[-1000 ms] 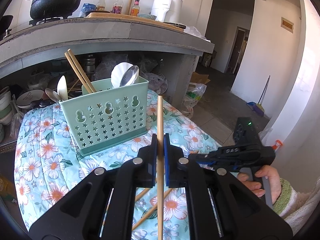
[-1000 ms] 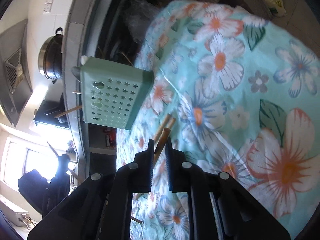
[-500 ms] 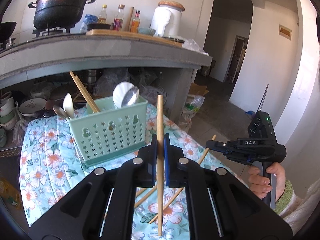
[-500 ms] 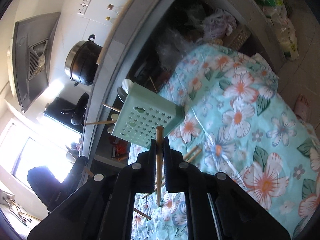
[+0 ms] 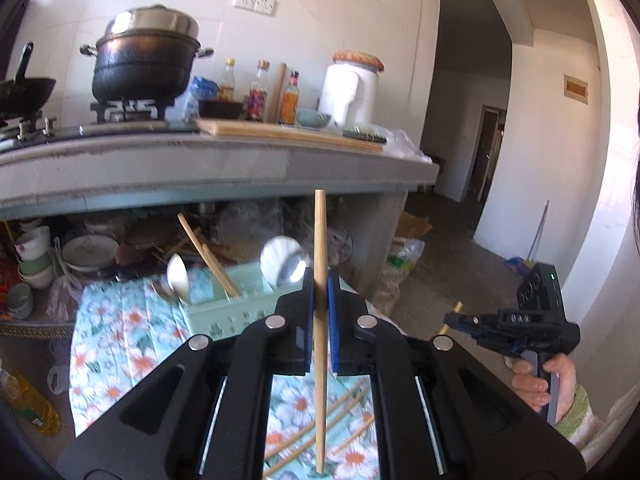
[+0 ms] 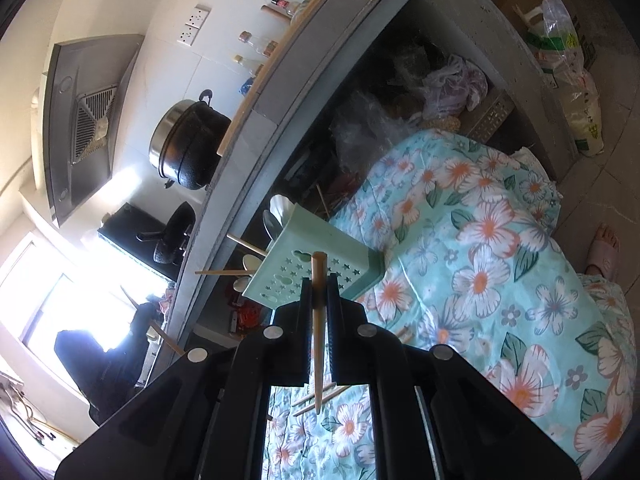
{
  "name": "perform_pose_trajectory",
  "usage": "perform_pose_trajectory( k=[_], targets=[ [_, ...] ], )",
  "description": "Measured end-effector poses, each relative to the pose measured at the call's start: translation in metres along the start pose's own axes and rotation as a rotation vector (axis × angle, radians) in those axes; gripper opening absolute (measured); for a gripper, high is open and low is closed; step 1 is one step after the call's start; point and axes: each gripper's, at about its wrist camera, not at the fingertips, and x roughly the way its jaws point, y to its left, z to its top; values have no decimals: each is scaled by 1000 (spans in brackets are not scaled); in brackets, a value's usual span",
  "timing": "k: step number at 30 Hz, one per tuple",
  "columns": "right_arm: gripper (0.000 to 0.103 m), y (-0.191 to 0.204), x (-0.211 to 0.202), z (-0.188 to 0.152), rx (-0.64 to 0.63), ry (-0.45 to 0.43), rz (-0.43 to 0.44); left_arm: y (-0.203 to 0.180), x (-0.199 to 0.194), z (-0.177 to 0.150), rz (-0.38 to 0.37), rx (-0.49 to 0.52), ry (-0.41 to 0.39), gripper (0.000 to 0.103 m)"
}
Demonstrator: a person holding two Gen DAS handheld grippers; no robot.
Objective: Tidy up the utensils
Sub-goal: 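Lower the chopstick into the holder and open the left tool while right lifts its chopstick, then lower the chopstick into the holder and open the right tool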
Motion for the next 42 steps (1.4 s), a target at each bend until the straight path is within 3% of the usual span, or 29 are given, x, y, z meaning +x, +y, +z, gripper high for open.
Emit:
perform_pose_trajectory(
  k=[6,10,14,22,30,31,34,35,42],
  targets=[
    [7,5,-4,12,-14,-21,20,10,-1,52,71,8,-141,5],
    [7,8,1,16,-18,-10,31,14,3,93,102,12,-288,5],
    [7,10,5,16,-23,-2,35,17,27,112,146,24,-340,5],
    [7,10,14,19,-25,7,28,35,101,99,244,33,-306,5],
    [7,5,20,18,-20,24,11,51,151,57,224,-26,-170,6],
    [7,5,20,18,-22,23,8,52,153,55,211,-32,-156,9],
    [7,8,18,20,-32,14,4,51,147,49,203,-41,-158,42],
    [7,11,17,21,-39,8,3,50,142,49,199,-40,-169,47],
    [7,46,2,41,-116,-68,22,40,89,43,203,-24,-210,67]
  ],
)
